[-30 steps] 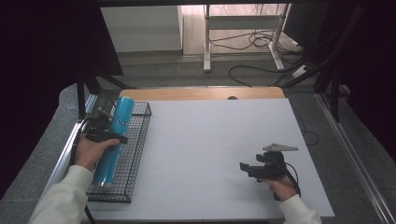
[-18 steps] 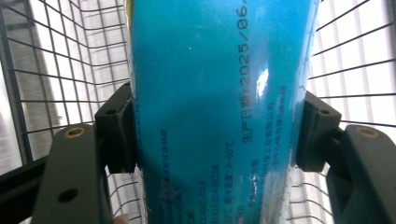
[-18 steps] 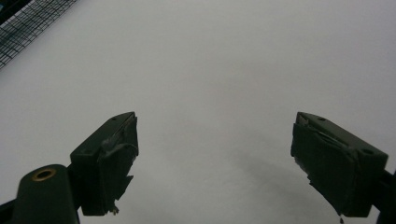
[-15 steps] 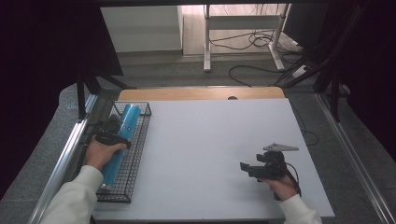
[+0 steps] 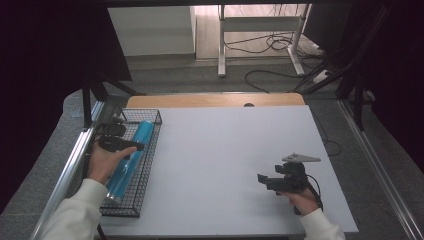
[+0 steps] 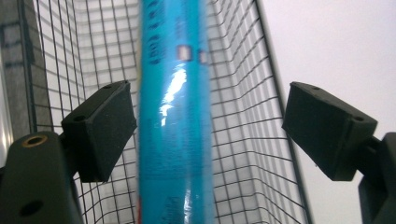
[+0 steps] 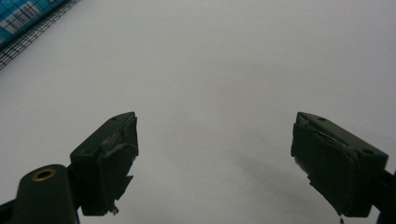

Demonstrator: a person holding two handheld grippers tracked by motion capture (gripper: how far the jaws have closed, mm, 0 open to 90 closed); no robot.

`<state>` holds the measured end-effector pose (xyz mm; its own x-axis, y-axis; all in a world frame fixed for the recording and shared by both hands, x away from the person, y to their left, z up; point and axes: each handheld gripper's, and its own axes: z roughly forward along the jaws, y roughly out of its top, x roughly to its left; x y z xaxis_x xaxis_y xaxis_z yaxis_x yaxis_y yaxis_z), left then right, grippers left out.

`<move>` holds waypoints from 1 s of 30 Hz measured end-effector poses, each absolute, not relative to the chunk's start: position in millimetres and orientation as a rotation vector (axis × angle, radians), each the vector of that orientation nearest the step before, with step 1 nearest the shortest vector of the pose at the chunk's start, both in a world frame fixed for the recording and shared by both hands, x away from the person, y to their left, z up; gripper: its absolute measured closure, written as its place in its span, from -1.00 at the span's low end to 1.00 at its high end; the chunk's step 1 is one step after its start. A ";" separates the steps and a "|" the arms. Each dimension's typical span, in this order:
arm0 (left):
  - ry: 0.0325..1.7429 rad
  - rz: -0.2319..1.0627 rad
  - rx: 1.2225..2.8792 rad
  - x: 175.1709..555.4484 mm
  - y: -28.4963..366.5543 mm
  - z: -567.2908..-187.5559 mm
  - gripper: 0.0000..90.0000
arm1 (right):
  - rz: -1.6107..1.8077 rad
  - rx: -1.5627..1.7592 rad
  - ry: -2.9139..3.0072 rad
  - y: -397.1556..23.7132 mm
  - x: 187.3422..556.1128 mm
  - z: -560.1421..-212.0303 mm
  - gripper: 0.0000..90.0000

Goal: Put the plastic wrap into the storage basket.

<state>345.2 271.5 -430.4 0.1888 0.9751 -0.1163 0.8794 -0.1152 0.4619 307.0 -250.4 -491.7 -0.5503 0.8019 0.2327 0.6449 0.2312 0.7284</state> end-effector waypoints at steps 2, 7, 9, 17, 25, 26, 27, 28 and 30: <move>1.705 0.277 2.011 340.0 270.7 -426.9 -0.65 | 1.216 1.376 2.308 -251.0 306.7 -491.5 -0.67; 1.609 0.289 2.008 325.2 257.1 -421.4 -0.66 | 1.220 1.374 2.305 -252.2 305.4 -491.3 -0.67; 1.557 0.309 2.023 319.1 250.6 -418.2 -0.66 | 1.217 1.376 2.306 -252.6 305.7 -491.2 -0.67; 1.390 0.293 2.044 288.7 217.5 -421.6 -0.65 | 1.204 1.318 2.317 -247.5 304.0 -488.9 -0.67; 1.237 0.291 2.116 263.0 170.8 -447.7 -0.64 | 1.215 1.283 2.273 -249.5 299.3 -483.9 -0.69; 1.224 0.297 2.129 261.3 166.3 -450.1 -0.63 | 1.219 1.277 2.269 -250.0 298.5 -483.0 -0.70; 1.204 0.304 2.150 259.7 160.6 -453.4 -0.63 | 1.222 1.274 2.264 -250.3 297.9 -482.3 -0.69; 1.187 0.312 2.164 258.2 155.4 -456.5 -0.63 | 1.225 1.267 2.242 -250.3 296.5 -481.1 -0.69; 1.163 0.298 2.170 256.0 147.6 -462.2 -0.63 | 1.230 1.236 2.206 -250.7 292.1 -476.7 -0.68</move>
<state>256.0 147.6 -462.2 0.5809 0.8078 -0.0998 0.6600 -0.3957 0.6386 292.1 -250.7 -476.7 -0.5700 0.8128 0.1203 0.5294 0.2513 0.8103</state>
